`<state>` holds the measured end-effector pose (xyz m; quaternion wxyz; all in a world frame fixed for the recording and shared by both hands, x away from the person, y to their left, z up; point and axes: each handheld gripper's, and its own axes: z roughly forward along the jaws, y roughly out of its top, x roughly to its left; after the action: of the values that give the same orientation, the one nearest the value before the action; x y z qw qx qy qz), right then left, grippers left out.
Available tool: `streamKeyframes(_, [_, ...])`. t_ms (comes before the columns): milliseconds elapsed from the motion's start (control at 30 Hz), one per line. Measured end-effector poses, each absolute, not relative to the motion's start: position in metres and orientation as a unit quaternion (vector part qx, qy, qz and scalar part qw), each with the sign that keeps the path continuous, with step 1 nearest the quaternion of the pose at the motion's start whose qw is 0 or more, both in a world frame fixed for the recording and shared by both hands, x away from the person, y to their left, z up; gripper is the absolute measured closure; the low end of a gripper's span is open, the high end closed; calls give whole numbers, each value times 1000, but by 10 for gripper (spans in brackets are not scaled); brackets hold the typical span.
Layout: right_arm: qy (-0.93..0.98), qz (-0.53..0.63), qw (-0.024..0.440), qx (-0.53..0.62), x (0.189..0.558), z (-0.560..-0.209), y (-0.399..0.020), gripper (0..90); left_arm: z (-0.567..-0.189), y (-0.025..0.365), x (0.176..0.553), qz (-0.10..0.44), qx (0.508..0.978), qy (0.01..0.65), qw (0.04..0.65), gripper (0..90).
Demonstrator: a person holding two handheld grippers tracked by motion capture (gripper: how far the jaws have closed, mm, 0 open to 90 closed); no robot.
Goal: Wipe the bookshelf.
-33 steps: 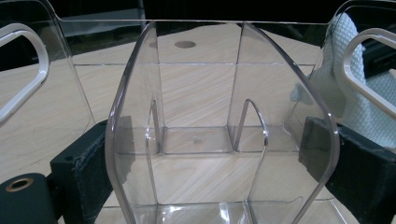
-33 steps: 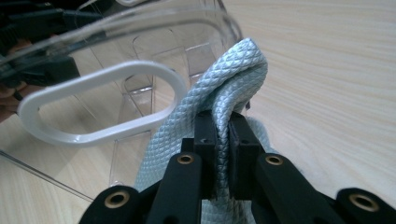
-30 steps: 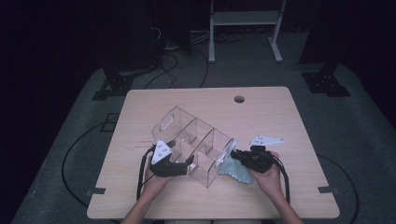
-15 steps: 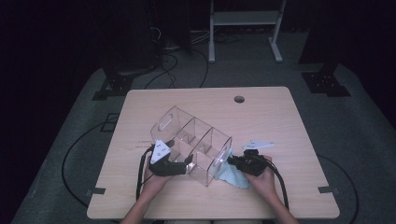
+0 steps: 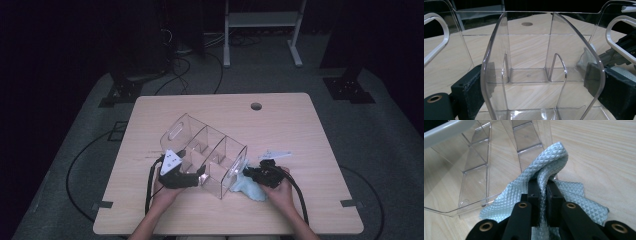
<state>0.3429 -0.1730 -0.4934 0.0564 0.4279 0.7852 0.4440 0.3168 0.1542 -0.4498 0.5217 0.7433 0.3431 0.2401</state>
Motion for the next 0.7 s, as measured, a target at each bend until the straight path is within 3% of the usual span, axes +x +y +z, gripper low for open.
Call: streamKeyframes(700, [799,443,45,403,331,-494,-156,830,-450,159,318,243,738,352,522,67])
